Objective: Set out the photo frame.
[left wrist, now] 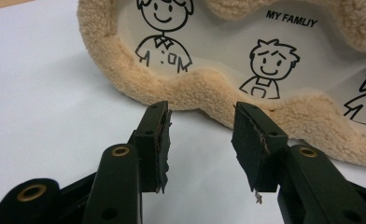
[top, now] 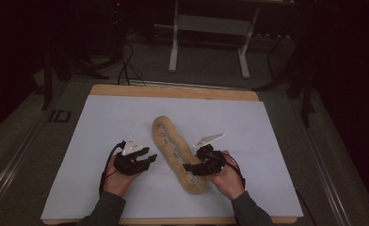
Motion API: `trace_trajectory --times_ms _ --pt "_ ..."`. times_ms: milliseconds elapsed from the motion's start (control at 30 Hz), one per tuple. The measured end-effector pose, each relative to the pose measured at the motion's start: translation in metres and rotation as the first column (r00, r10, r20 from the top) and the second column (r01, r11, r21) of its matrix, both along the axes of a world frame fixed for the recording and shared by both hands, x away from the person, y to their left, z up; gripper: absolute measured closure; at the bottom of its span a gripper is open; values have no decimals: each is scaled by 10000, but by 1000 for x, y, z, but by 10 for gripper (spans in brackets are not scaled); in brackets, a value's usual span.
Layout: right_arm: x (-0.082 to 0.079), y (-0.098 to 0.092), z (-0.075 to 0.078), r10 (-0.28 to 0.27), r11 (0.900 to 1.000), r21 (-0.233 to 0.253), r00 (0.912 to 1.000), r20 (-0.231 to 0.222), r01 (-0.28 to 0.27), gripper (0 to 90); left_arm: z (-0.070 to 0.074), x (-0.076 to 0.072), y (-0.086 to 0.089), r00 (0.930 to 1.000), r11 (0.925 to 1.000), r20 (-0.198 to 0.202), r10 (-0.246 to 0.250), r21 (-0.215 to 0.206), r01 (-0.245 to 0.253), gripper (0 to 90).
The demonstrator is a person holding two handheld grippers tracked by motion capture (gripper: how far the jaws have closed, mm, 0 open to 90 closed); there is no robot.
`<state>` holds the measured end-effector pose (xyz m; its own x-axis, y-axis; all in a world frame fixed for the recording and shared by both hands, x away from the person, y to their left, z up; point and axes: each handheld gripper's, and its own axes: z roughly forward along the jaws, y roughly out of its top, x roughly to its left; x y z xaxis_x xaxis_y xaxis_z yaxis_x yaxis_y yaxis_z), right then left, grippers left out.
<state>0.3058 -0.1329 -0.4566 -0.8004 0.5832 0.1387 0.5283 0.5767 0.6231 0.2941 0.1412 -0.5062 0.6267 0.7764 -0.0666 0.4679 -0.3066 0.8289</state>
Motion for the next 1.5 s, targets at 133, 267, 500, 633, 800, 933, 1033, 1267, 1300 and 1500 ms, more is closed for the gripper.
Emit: trace_trajectory --times_ms 133,267,500,633,800,933,1033,1267,1300,1500 --pt "2 -1 1 331 9992 -228 9994 110 -329 623 0 0 0 10000 10000 -4 38 -13 -38 565" --pt "5 -3 1 623 9976 -315 9979 159 -618 632 -1 1 0 10000 10000 3 45 -31 -45 565" --pt "15 -6 4 1462 9865 -812 9882 466 -1421 650 0 1 3 9999 9998 -10 151 -88 -151 565" --pt "21 -8 7 1588 9816 -1188 9848 706 -1498 658 0 2 4 9998 9998 0 188 -87 -188 564" --pt "25 -12 8 1541 9807 -1358 9833 967 -1403 657 0 2 5 9995 9995 45 309 -101 -308 553" --pt "25 -14 7 1602 9804 -1331 9810 1098 -1452 657 -2 5 4 9990 9991 68 434 -1 -434 553" --pt "24 -15 5 1648 9805 -1271 9794 1168 -1498 654 -3 10 4 9981 9981 88 612 29 -612 553" --pt "22 -15 3 1409 9861 -1035 9838 1109 -1296 616 3 25 13 9910 9915 315 1302 -109 -1299 554" --pt "21 -16 2 1244 9891 -931 9862 1090 -1145 596 4 30 15 9860 9867 372 1624 -98 -1622 554" --pt "19 -20 -2 756 9948 -755 9914 1066 -678 520 7 47 23 9809 9820 541 1866 -403 -1846 548"
